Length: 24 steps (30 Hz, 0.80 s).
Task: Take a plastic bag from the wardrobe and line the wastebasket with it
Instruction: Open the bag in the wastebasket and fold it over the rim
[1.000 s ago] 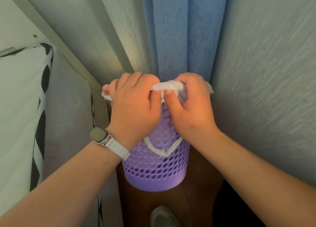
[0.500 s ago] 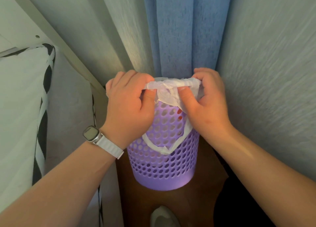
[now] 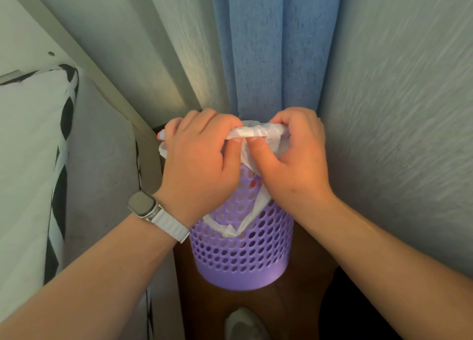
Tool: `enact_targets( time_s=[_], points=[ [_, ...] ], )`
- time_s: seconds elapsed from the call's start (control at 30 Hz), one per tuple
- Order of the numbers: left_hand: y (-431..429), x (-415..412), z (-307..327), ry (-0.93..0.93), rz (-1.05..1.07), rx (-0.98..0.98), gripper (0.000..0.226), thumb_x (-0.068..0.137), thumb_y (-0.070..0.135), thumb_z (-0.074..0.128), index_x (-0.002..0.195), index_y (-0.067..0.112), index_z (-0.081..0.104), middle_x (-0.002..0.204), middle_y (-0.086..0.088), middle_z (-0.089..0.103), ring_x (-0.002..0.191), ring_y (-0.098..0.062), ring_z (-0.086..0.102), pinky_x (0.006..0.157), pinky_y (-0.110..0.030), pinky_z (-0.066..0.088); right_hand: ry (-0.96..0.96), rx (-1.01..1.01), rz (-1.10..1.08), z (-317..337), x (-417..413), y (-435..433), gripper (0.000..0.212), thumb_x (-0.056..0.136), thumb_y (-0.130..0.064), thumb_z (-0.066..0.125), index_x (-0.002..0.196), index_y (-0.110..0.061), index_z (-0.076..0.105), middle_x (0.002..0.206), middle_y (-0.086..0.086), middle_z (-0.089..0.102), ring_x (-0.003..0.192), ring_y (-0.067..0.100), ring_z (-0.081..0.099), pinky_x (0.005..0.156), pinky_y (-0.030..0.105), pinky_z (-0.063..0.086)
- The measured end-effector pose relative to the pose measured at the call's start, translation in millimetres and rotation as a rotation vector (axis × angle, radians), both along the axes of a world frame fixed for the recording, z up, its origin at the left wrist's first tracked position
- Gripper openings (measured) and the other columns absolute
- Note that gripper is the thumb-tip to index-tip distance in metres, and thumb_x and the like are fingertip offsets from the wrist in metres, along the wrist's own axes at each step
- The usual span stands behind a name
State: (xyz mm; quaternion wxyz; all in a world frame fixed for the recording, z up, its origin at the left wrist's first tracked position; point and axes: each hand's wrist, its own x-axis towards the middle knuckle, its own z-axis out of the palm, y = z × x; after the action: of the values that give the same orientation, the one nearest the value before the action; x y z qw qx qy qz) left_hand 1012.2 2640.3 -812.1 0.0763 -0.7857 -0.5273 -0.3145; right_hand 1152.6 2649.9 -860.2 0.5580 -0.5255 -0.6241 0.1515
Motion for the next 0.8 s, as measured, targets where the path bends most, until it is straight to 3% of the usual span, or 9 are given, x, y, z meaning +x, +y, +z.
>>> enact_targets(
  time_s=[0.17,0.27,0.4,0.53,0.63,0.8],
  points=[
    [5.5,-10.3,-0.5,-0.025,0.019,-0.008,0.012,0.088,0.021,0.049,0.087,0.018,0.061,0.081,0.013,0.043,0.077,-0.023,0.051,0.078,-0.043,0.035,-0.052,0.069,0.083,-2.8,14.9,5.5,0.040,0.083,-0.040,0.062,0.111,-0.012,0.064,0.120,0.004,0.055,0.117,0.021,0.051,0.101,0.057,0.038],
    [7.7,-14.7,-0.3,-0.041,0.016,-0.003,0.013,0.089,0.021,0.049,0.086,0.017,0.061,0.081,0.013,0.043,0.076,-0.021,0.050,0.078,-0.040,0.033,-0.063,0.064,0.100,-3.3,24.3,13.6,0.043,0.082,-0.040,0.063,0.114,-0.011,0.065,0.124,0.008,0.055,0.119,0.023,0.051,0.105,0.048,0.038],
    [7.1,-14.9,0.3,-0.068,0.014,0.003,0.012,0.090,0.019,0.050,0.086,0.017,0.061,0.080,0.011,0.045,0.076,-0.018,0.048,0.078,-0.037,0.032,-0.029,0.008,0.137,-6.1,24.2,15.9,0.040,0.083,-0.042,0.062,0.108,-0.012,0.067,0.120,0.004,0.054,0.118,0.023,0.052,0.104,0.030,0.037],
    [5.2,-10.8,-1.5,-0.101,-0.013,0.009,0.014,0.091,0.017,0.049,0.086,0.014,0.063,0.077,0.008,0.048,0.073,-0.018,0.047,0.075,-0.043,0.037,0.017,0.008,0.096,-4.5,19.1,13.4,0.030,0.083,-0.037,0.060,0.090,-0.008,0.061,0.100,0.000,0.053,0.099,0.025,0.054,0.088,0.038,0.043],
    [-1.4,1.9,2.0,-0.103,0.006,0.015,0.014,0.088,0.015,0.050,0.090,0.017,0.064,0.083,0.008,0.050,0.079,-0.021,0.050,0.082,-0.041,0.033,0.049,0.024,0.031,-3.0,16.6,8.5,0.029,0.084,-0.037,0.057,0.086,-0.007,0.057,0.091,-0.002,0.049,0.089,0.026,0.053,0.080,0.048,0.044],
    [-11.3,15.0,6.2,-0.014,0.038,0.032,0.026,0.088,0.025,0.053,0.110,0.021,0.066,0.106,0.004,0.062,0.104,-0.019,0.056,0.111,-0.051,0.024,0.057,-0.011,-0.022,3.4,12.4,3.6,0.022,0.080,-0.042,0.056,0.081,-0.020,0.051,0.086,-0.005,0.047,0.085,0.025,0.052,0.077,0.053,0.043]
  ],
)
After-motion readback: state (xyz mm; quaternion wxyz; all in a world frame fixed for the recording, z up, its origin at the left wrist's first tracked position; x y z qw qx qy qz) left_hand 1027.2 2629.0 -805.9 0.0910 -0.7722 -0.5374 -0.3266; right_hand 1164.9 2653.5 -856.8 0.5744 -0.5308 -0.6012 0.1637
